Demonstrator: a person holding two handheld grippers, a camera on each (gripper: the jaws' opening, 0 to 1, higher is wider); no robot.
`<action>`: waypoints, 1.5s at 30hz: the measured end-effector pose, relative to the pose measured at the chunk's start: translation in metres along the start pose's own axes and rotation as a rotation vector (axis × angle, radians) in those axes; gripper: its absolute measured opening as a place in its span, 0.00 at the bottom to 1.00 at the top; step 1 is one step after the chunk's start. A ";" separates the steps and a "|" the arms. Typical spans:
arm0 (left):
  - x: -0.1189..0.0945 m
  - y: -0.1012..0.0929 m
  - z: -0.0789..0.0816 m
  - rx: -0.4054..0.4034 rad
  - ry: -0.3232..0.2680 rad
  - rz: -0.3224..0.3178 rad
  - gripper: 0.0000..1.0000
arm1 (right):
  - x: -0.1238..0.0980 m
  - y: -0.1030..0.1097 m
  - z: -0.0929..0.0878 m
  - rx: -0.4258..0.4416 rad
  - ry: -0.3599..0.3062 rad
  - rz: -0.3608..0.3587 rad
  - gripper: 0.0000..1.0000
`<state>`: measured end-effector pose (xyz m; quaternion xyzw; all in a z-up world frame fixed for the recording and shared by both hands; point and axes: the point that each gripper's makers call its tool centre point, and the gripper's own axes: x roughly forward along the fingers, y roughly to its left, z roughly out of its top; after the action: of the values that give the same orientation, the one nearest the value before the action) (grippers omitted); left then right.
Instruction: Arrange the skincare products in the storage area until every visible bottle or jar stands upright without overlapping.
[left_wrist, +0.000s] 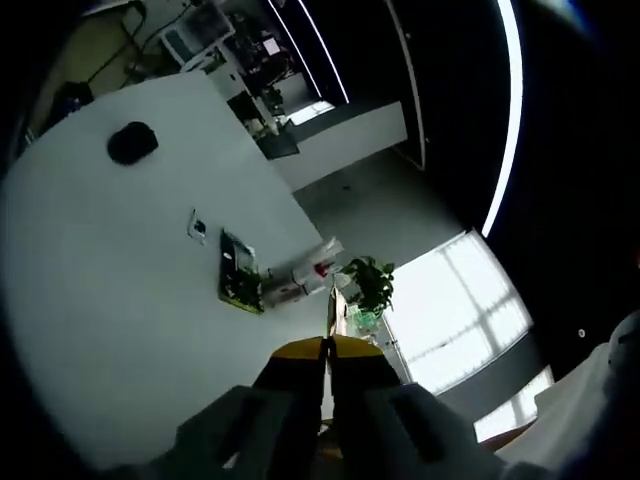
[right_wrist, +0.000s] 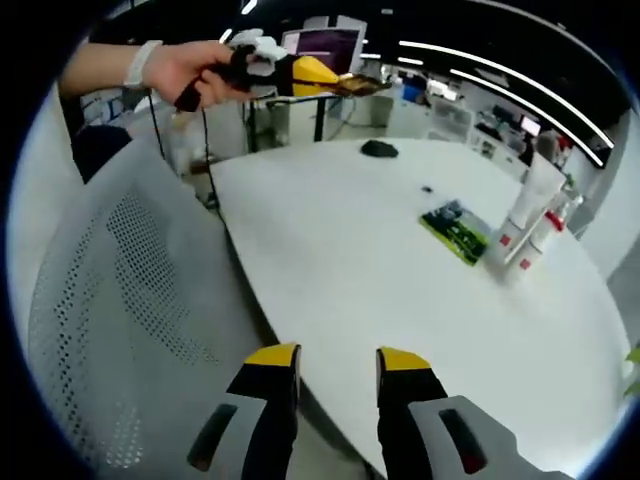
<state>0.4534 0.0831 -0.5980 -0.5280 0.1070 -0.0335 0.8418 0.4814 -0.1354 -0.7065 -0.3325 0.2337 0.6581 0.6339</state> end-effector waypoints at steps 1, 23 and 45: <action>0.004 0.007 0.002 -0.006 0.013 0.021 0.00 | 0.001 0.000 0.000 0.004 0.000 0.000 0.31; 0.088 0.078 0.022 -0.103 0.055 0.229 0.00 | -0.003 -0.012 -0.005 0.011 0.011 -0.057 0.29; 0.127 0.149 0.019 -0.107 0.100 0.433 0.00 | -0.004 -0.014 -0.003 0.045 -0.003 -0.052 0.28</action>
<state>0.5725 0.1441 -0.7418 -0.5341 0.2612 0.1277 0.7938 0.4957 -0.1389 -0.7041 -0.3231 0.2387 0.6364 0.6585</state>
